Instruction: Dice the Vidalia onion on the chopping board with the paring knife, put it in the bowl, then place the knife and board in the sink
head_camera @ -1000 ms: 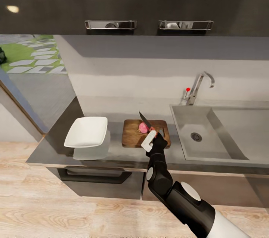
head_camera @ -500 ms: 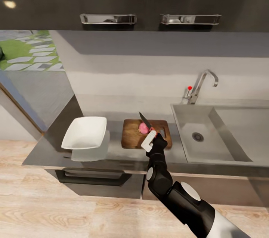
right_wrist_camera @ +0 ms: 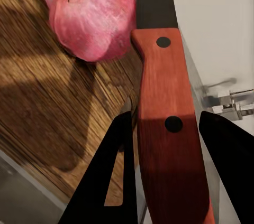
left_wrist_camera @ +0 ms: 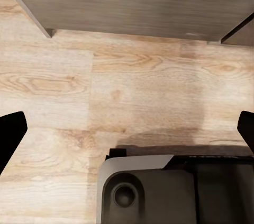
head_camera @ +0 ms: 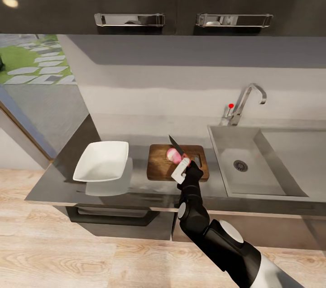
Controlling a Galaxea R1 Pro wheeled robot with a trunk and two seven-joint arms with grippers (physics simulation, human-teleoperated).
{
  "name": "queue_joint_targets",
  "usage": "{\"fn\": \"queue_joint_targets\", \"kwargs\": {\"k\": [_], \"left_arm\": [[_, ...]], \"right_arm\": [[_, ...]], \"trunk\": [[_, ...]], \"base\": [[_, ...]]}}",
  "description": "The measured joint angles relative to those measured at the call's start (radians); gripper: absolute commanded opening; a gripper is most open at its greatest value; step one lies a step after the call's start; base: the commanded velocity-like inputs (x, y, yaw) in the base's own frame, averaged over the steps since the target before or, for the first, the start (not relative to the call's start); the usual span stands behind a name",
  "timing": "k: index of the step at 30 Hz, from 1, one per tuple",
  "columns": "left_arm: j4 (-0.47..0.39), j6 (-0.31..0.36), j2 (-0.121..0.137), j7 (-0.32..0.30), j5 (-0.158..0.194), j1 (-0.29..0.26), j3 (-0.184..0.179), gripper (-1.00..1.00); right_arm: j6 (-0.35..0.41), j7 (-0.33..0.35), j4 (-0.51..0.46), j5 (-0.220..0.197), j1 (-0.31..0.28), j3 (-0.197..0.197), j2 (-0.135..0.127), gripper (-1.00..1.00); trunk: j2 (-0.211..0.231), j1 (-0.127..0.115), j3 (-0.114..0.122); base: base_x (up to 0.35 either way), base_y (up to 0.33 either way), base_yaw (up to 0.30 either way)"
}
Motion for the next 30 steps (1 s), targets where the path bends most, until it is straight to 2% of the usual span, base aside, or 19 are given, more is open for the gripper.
{"fn": "queue_joint_targets", "kwargs": {"k": [30], "left_arm": [[0.000, 0.000, 0.000, 0.000, 0.000, 0.000, 0.000, 1.00]], "right_arm": [[0.000, -0.002, 0.000, 0.000, 0.000, 0.000, 0.000, -1.00]], "trunk": [[0.000, 0.000, 0.000]], "base": [[0.000, 0.000, 0.000]]}}
